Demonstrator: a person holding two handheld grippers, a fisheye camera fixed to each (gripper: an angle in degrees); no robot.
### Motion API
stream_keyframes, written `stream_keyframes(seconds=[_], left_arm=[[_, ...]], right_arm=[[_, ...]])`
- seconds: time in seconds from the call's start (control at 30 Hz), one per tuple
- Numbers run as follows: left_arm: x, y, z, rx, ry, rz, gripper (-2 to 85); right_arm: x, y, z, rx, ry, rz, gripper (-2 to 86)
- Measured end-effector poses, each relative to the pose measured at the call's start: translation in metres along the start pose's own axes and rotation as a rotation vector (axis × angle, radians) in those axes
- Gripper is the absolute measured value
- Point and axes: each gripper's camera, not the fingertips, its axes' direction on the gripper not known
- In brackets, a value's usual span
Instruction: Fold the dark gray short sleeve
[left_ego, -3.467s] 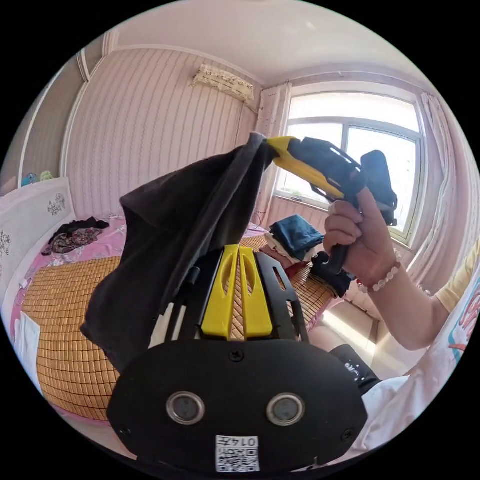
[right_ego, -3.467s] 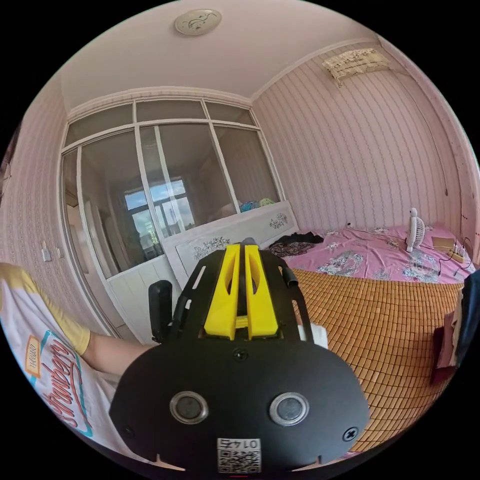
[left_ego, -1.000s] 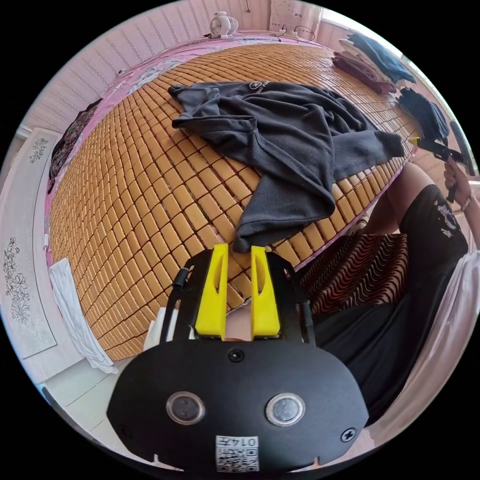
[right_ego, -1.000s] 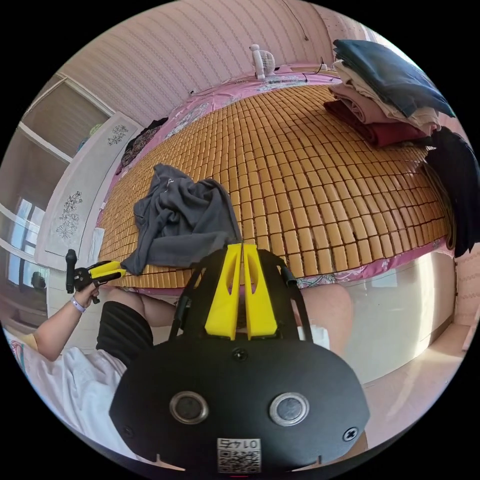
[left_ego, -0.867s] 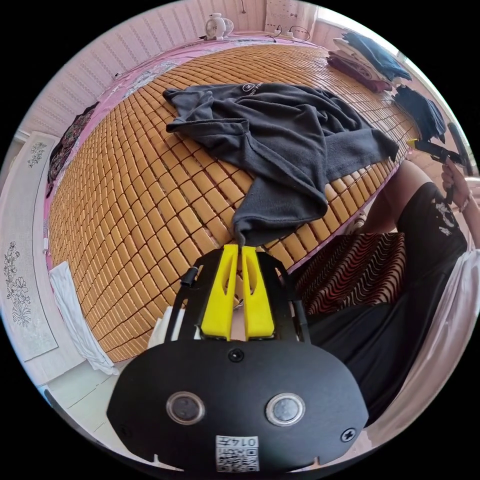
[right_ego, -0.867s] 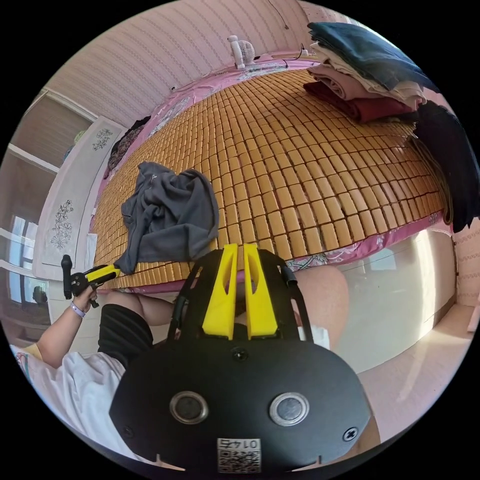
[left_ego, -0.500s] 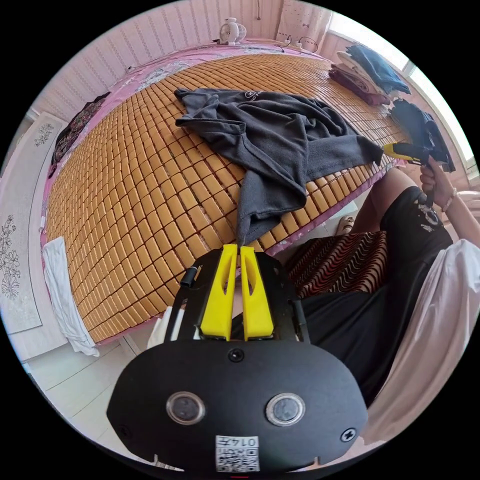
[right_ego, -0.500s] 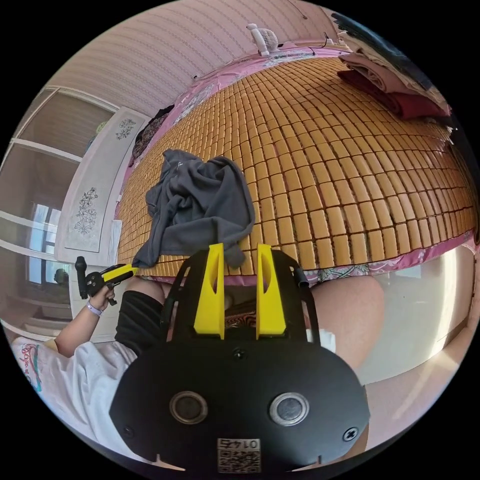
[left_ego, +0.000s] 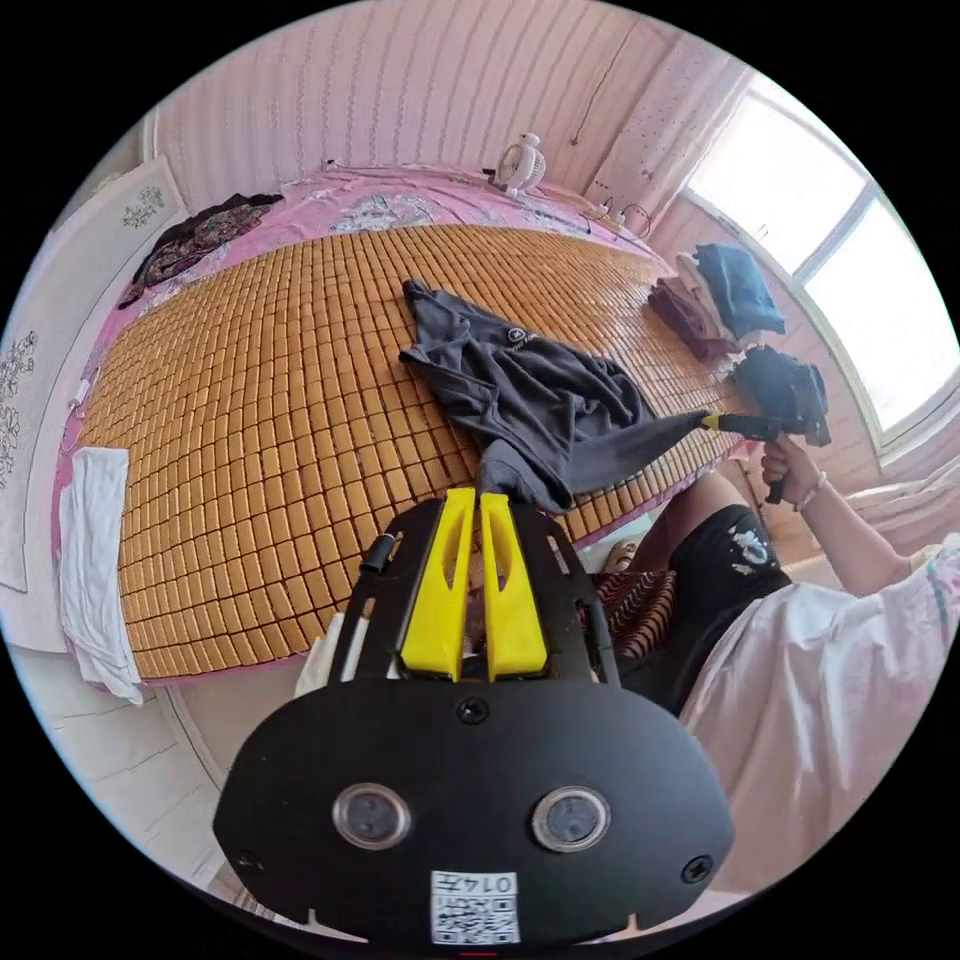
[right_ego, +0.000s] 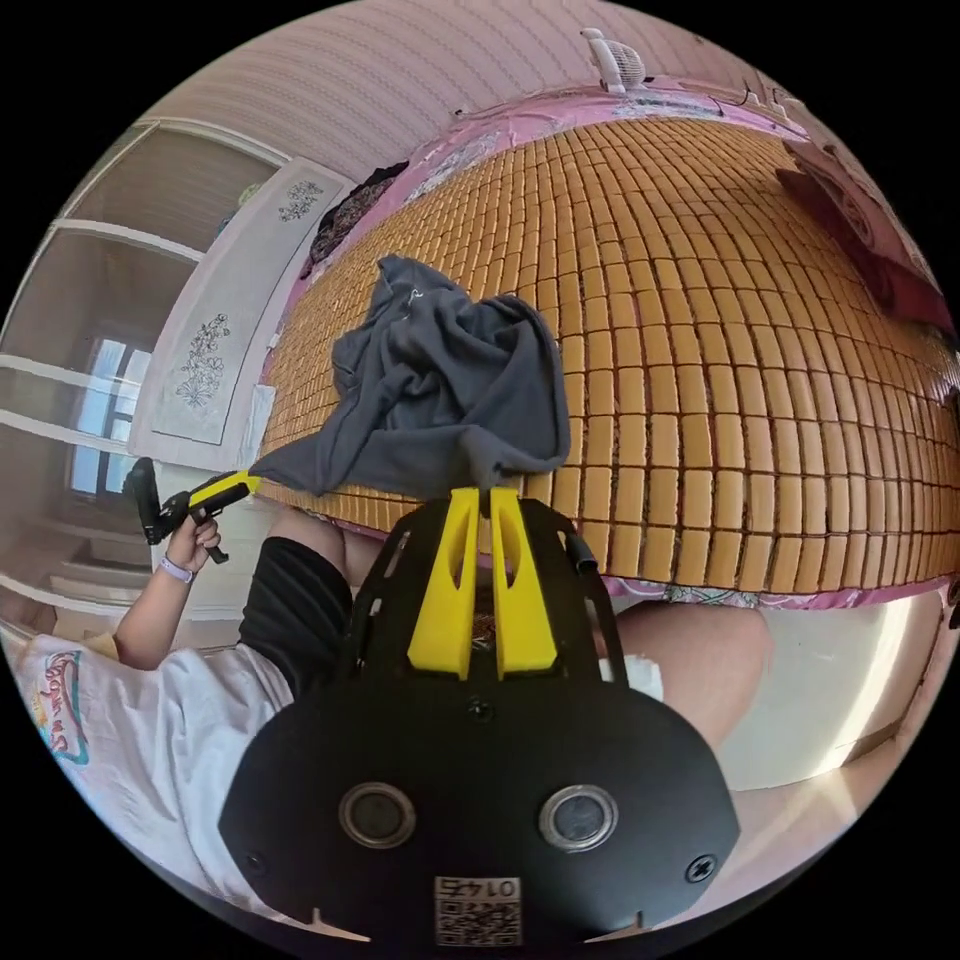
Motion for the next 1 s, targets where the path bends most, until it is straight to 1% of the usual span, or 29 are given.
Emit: stream_keyframes(seconds=[0.07,0.1,0.13,0.17,0.2,0.27,0.3,0.37,0.4,0.47,0.5,0.57,0.63,0.67,0.7,0.8,0.87,0.93,1.0], left_arm=[[-0.016,-0.026,-0.072,0.132,0.057,-0.051,-1.0],[-0.019,-0.033,-0.092,0.166,0.065,-0.057,-1.0],[-0.023,-0.046,-0.134,0.242,0.074,-0.059,-1.0],[-0.024,-0.057,-0.18,0.33,0.083,-0.055,-1.0],[-0.025,-0.062,-0.204,0.377,0.091,-0.051,-1.0],[-0.023,-0.076,-0.297,0.529,0.095,-0.042,-1.0],[-0.022,-0.078,-0.32,0.562,0.088,-0.037,-1.0],[-0.012,-0.076,-0.409,0.712,0.087,0.003,-1.0],[-0.009,-0.074,-0.431,0.747,0.089,0.014,-1.0],[0.005,-0.058,-0.513,0.888,0.091,0.061,-1.0],[0.01,-0.053,-0.532,0.922,0.088,0.077,-1.0],[0.032,-0.028,-0.601,1.043,0.039,0.152,-1.0],[0.05,-0.007,-0.64,1.131,-0.005,0.212,-1.0],[0.058,0.003,-0.658,1.16,-0.029,0.229,-1.0],[0.061,0.006,-0.664,1.161,-0.039,0.225,-1.0],[0.064,0.019,-0.692,1.147,-0.031,0.209,-1.0],[0.08,0.044,-0.722,1.211,-0.013,0.274,-1.0],[0.1,0.061,-0.739,1.278,-0.06,0.315,-1.0],[0.107,0.069,-0.753,1.327,-0.055,0.332,-1.0]], right_arm=[[-0.005,-0.006,-0.035,0.066,-0.063,-0.021,1.3],[-0.01,-0.013,-0.062,0.117,-0.102,-0.041,1.1],[-0.019,-0.021,-0.092,0.171,-0.126,-0.074,1.0],[-0.025,-0.025,-0.107,0.199,-0.133,-0.094,1.0],[-0.039,-0.034,-0.139,0.253,-0.135,-0.14,0.9],[-0.065,-0.043,-0.187,0.34,-0.121,-0.218,0.8],[-0.085,-0.047,-0.22,0.402,-0.119,-0.275,0.7],[-0.114,-0.049,-0.266,0.486,-0.126,-0.359,0.7],[-0.134,-0.047,-0.295,0.545,-0.127,-0.405,0.6],[-0.161,-0.042,-0.338,0.629,-0.125,-0.463,0.5],[-0.179,-0.036,-0.366,0.682,-0.133,-0.504,0.5],[-0.205,-0.019,-0.406,0.78,-0.151,-0.575,0.4],[-0.236,0.01,-0.448,0.901,-0.156,-0.66,0.3],[-0.243,0.017,-0.456,0.925,-0.151,-0.675,0.3],[-0.254,0.03,-0.468,0.955,-0.141,-0.702,0.2],[-0.266,0.046,-0.478,0.952,-0.112,-0.713,0.2],[-0.262,0.054,-0.485,0.945,-0.178,-0.729,0.1],[-0.259,0.078,-0.501,1.004,-0.262,-0.775,0.1],[-0.261,0.095,-0.512,1.066,-0.268,-0.798,0.1]])
